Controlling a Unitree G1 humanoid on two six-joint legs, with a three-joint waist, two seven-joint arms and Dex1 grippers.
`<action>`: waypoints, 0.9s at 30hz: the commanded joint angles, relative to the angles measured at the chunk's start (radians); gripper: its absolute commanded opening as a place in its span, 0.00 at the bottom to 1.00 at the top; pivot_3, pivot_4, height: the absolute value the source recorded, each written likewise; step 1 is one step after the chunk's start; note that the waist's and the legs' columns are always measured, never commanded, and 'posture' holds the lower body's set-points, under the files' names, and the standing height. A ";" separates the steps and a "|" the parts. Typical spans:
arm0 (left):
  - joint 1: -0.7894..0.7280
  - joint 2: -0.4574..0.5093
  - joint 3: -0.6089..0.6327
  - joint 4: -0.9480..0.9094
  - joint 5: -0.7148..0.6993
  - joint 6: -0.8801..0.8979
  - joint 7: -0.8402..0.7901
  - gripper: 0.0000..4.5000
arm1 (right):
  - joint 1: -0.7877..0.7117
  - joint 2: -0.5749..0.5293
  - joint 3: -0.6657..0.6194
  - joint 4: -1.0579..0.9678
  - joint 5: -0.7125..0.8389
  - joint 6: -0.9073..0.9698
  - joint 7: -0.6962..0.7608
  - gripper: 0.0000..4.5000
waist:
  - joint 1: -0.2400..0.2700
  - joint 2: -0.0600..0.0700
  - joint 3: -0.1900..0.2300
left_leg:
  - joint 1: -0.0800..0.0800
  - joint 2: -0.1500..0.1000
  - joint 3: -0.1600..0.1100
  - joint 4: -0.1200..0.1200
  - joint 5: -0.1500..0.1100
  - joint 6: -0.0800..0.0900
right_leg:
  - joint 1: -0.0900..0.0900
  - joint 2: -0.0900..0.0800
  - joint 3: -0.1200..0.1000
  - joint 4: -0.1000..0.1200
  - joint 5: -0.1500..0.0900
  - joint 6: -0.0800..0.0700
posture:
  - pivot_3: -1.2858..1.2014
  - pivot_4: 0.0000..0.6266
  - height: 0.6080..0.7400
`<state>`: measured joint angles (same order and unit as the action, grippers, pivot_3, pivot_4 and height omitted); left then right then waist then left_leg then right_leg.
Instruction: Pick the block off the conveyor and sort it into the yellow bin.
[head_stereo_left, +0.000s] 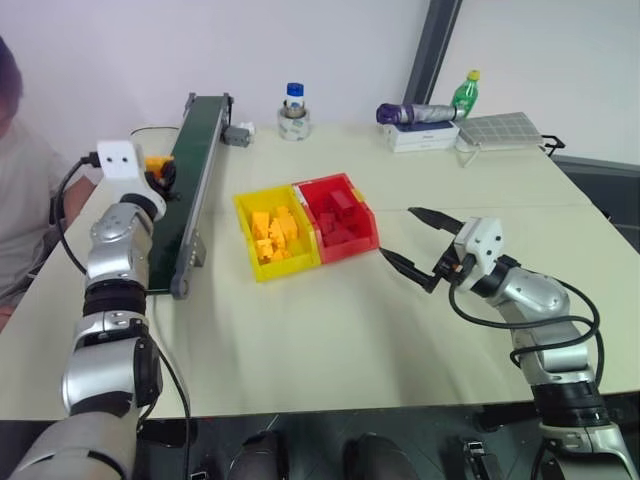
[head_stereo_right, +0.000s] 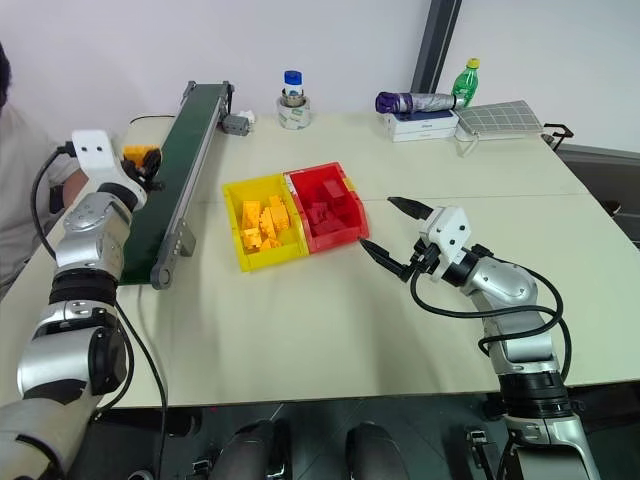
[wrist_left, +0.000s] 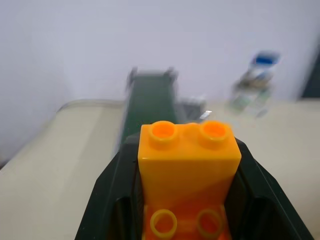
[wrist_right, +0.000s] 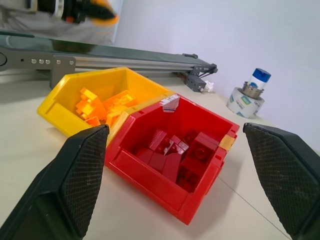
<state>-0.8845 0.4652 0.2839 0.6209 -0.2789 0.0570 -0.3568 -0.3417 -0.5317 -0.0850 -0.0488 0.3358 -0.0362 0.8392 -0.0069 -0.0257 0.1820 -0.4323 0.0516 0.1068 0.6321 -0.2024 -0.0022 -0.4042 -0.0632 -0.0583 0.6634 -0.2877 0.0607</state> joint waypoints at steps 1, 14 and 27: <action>0.035 -0.057 -0.097 -0.242 -0.088 0.106 -0.153 0.30 | -0.016 -0.011 -0.020 -0.031 0.011 -0.017 0.002 1.00 | 0.005 0.000 0.000 | 0.000 0.000 0.000 0.000 0.000 0.000 | 0.001 0.000 0.000 0.000 0.000 0.000 | 0.52 0.24 1.00; 0.101 -0.144 -0.220 -0.249 0.059 0.120 -0.072 0.60 | 0.013 -0.023 -0.034 -0.056 0.010 -0.014 -0.011 1.00 | -0.006 0.000 0.000 | 0.002 0.001 -0.001 0.001 0.002 -0.001 | 0.000 0.002 0.002 0.001 0.001 0.001 | 0.52 0.24 1.00; 0.253 0.030 -0.035 -0.598 -0.270 0.409 -0.290 0.98 | 0.023 -0.028 -0.032 -0.057 0.017 -0.014 -0.010 1.00 | -0.014 0.000 0.000 | 0.002 0.001 -0.001 0.000 0.001 0.000 | 0.000 0.001 0.002 0.001 0.001 0.001 | 0.52 0.24 1.00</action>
<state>-0.6582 0.4523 0.2086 0.1194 -0.4885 0.4114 -0.6006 -0.3131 -0.5496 -0.0907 -0.0745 0.3366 -0.0360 0.8267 -0.0214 -0.0254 0.1820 -0.4299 0.0526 0.1060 0.6316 -0.2010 -0.0027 -0.4039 -0.0625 -0.0560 0.6646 -0.2867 0.0615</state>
